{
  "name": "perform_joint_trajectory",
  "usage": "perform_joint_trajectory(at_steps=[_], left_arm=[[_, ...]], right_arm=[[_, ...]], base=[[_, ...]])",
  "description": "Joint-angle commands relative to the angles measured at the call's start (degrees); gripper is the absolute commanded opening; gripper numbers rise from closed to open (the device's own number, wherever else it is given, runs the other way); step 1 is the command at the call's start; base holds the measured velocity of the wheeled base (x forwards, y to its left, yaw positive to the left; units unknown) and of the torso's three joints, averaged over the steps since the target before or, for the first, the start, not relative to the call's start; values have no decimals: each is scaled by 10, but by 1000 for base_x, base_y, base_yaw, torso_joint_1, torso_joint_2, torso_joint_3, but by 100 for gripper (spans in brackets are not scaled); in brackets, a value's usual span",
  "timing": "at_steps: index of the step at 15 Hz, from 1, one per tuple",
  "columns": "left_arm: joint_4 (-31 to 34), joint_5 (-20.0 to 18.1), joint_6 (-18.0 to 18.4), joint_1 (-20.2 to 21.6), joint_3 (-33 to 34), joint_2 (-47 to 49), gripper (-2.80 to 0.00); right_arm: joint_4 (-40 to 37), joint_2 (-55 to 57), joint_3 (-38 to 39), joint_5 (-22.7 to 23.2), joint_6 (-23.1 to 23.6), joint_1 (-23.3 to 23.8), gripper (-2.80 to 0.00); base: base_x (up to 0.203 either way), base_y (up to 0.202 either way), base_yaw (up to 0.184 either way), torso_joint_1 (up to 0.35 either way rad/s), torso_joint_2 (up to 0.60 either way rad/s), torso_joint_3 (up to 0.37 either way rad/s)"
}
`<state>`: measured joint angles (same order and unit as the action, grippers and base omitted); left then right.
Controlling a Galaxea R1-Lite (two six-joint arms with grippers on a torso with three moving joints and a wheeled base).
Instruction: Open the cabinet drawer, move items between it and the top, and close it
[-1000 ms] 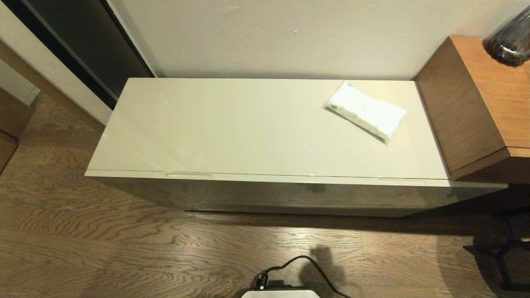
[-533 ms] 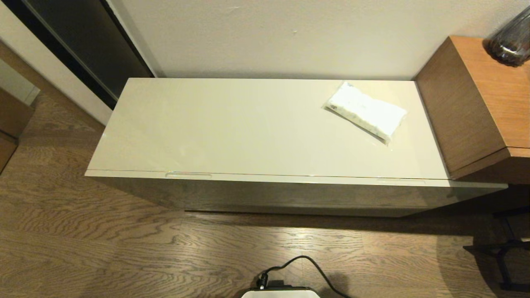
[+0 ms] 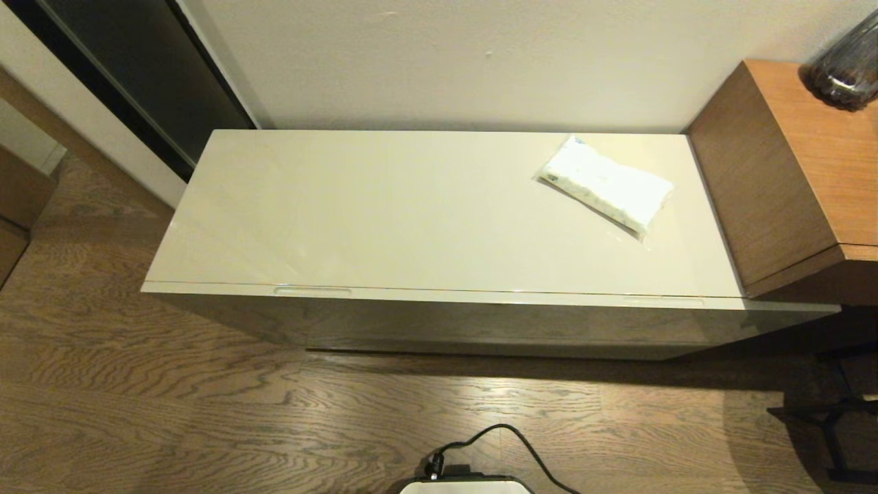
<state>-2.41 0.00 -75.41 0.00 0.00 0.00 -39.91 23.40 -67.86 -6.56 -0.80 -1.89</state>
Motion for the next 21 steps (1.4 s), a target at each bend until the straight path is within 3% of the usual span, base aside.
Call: perform_joint_trajectory(at_steps=[1,4,7,10,12,13,18,19,21], left_arm=[[0,0,-4,-1,0,1,-280],[0,0,-4,-1,0,1,-280],[0,0,-4,0,0,1,-280],[0,0,-4,0,0,1,-280],[0,0,-4,0,0,1,-280],[0,0,-4,0,0,1,-280],[0,0,-4,0,0,1,-280],[0,0,-4,0,0,1,-280],[0,0,-4,0,0,1,-280]], right_arm=[[-16,-67,21,10,27,12,-280],[-82,-205,32,27,73,20,-280],[-107,-236,42,37,98,24,-280],[101,-235,157,34,100,25,-280],[160,-235,186,35,97,25,-280],[225,-235,220,37,94,25,-280],[584,-235,573,57,75,25,-280],[621,-234,631,62,70,25,-280],[697,-234,680,73,61,25,-280]], base=[[0,0,0,0,0,0],[0,0,0,0,0,0],[0,0,0,0,0,0],[0,0,0,0,0,0],[0,0,0,0,0,0],[0,0,0,0,0,0],[0,0,0,0,0,0],[0,0,0,0,0,0],[0,0,0,0,0,0]])
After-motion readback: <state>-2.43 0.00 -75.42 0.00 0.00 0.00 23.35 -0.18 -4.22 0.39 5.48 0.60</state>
